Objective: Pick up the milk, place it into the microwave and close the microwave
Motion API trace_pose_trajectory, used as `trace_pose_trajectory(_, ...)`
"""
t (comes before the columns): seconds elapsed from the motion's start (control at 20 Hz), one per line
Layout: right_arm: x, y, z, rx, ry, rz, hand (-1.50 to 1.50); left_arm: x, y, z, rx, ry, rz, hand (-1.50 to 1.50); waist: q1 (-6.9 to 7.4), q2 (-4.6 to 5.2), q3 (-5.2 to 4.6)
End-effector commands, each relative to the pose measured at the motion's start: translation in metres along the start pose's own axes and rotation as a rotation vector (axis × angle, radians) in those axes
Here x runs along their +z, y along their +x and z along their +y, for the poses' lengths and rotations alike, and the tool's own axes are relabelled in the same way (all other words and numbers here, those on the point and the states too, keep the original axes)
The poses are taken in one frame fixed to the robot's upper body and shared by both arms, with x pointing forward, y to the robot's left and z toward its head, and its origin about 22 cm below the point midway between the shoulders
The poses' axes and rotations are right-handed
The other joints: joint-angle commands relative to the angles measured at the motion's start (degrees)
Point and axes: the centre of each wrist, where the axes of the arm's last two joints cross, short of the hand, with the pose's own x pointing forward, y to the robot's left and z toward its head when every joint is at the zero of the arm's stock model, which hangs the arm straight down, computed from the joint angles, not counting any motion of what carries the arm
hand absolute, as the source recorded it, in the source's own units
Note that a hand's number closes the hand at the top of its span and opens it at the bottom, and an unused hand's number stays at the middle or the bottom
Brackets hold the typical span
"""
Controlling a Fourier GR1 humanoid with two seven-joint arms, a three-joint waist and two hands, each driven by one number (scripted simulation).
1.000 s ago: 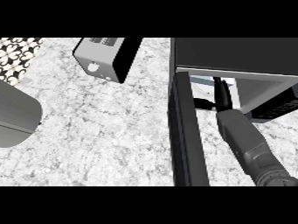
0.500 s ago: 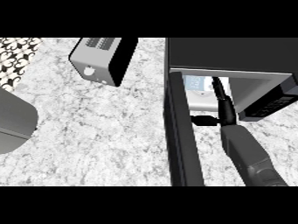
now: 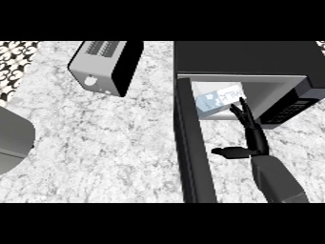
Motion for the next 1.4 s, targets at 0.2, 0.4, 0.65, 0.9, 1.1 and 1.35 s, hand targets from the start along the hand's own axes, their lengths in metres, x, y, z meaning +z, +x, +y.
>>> trace_pose_trajectory(0.2,0.062,-0.015,-0.037,-0.045,-0.022,-0.012,-1.50,-0.017,-0.002,-0.011,-0.009,-0.042,0.044,-1.50,-0.98,0.21,0.16)
trace_pose_trajectory(0.4,0.070,-0.010,-0.057,-0.029,-0.046,-0.007,-1.50,-0.019,-0.011,-0.032,0.015,-0.113,0.047,-1.50,-1.52,0.04,0.12)
trace_pose_trajectory(0.65,0.090,-0.002,-0.102,-0.017,-0.090,-0.021,1.50,-0.027,-0.041,-0.025,-0.017,-0.265,0.110,-1.50,-1.57,0.18,0.14)
trace_pose_trajectory(0.9,0.115,0.008,-0.134,-0.022,-0.119,0.001,-1.50,-0.056,-0.050,-0.057,-0.083,-0.356,0.134,1.50,-2.20,0.14,0.14)
trace_pose_trajectory(1.1,0.136,0.019,-0.167,-0.052,-0.183,0.004,-1.50,-0.077,-0.059,-0.063,-0.105,-0.419,0.129,1.50,-1.84,0.23,0.16)
trace_pose_trajectory(1.35,0.155,0.035,-0.201,-0.041,-0.217,0.020,-1.50,-0.100,-0.077,-0.098,-0.097,-0.347,0.155,1.50,-1.53,0.28,0.18)
